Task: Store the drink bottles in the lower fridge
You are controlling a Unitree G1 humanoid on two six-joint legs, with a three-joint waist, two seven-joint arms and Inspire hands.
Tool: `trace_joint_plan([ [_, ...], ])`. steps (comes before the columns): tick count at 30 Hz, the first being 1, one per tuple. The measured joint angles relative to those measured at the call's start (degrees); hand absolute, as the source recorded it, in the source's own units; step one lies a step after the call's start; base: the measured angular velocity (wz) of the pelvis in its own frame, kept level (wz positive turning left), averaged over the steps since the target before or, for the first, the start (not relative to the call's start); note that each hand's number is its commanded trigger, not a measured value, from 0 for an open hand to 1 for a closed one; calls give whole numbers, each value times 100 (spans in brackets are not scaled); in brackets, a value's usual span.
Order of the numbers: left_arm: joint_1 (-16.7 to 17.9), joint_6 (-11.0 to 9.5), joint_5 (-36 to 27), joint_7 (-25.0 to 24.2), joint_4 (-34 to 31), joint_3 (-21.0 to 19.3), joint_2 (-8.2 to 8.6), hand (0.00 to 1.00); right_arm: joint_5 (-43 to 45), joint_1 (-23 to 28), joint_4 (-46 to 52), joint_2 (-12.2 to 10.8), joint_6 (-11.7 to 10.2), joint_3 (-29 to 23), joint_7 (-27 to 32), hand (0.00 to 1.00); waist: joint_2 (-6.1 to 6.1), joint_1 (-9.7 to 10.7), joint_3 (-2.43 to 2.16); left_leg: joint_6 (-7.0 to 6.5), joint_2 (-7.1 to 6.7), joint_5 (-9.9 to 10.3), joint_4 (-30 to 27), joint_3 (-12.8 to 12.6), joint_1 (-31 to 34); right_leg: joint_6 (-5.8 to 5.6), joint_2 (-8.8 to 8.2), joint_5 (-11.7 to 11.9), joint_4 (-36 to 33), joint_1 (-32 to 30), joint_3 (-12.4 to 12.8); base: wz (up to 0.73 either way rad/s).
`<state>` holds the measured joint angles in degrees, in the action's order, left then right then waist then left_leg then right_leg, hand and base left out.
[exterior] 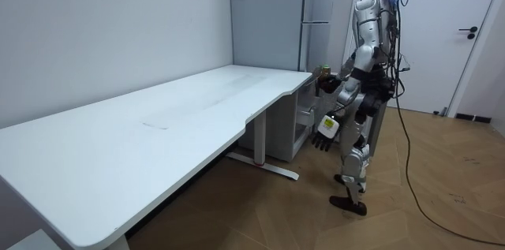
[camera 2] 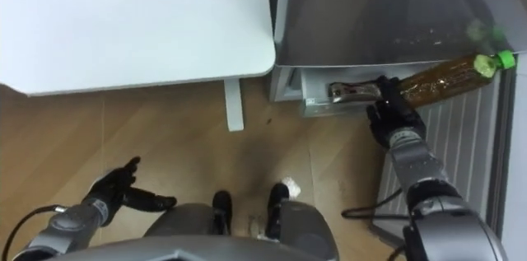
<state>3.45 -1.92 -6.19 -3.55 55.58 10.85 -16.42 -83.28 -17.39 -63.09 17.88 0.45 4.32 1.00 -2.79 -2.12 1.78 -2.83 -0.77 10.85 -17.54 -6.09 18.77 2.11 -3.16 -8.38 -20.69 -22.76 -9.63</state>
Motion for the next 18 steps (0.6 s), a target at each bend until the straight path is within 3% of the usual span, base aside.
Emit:
trace_joint_plan([
  [10,-197,170,-235,557,-33,-56,-13,0,-370,-662,-226,134,95,-154,383,100,-129,-194,69,-56,-110,-47,-535,-28,1036,33,-219,-58,-702,-1120,21,3],
  [12,-216,199,-321,652,-39,-38,2,0,-550,-841,-356,154,97,-157,429,100,-165,-216,107,-57,-131,-47,-662,0,1202,55,-265,-91,-814,-1284,2,10],
  [18,-279,326,-318,862,-53,131,2,0,-632,-1076,-361,235,98,-156,630,100,-162,-313,111,-59,-114,-46,-936,54,1789,76,-270,-77,-1008,-1777,-18,9],
])
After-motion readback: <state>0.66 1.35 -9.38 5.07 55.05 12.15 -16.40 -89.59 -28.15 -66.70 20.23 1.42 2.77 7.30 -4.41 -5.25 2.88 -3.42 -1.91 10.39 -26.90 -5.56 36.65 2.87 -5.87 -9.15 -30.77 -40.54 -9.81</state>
